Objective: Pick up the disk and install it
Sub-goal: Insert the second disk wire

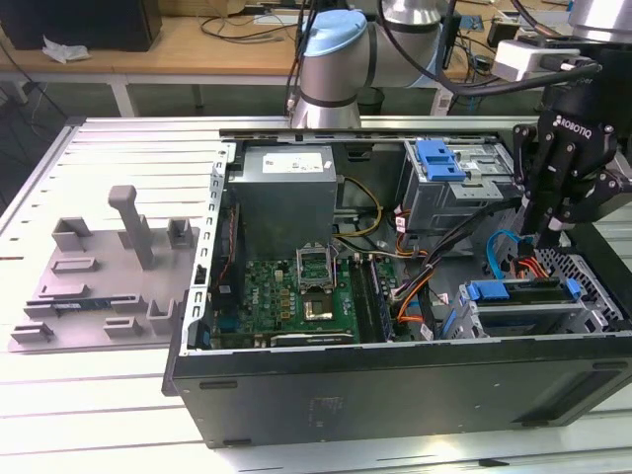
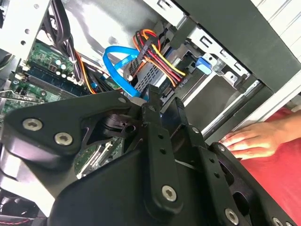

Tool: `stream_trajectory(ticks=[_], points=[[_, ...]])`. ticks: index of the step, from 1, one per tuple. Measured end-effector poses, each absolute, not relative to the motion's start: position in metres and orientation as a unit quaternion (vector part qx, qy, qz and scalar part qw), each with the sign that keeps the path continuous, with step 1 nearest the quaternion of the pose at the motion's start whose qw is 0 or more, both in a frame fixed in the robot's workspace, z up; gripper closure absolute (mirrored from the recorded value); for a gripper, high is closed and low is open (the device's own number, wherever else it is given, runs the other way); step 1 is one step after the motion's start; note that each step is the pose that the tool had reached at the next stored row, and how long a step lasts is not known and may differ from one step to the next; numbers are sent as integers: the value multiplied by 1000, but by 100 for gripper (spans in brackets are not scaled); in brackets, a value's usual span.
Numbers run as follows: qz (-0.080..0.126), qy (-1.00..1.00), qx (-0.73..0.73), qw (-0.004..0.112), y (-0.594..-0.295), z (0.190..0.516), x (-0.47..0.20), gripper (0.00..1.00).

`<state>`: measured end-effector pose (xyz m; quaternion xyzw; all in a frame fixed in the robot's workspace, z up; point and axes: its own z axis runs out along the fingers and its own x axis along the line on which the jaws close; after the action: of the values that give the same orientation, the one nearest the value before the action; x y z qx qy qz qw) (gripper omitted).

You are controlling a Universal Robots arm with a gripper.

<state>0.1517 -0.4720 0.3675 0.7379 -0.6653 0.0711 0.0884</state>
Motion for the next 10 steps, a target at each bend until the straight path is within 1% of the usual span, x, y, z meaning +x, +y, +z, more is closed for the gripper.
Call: stream_trajectory(ticks=[1,4,10], points=[[73,-665,738,92,-472,367,151,70],[76,-665,737,96,-471,365,150,70],[76,-665,737,96,-470,364,149,70]])
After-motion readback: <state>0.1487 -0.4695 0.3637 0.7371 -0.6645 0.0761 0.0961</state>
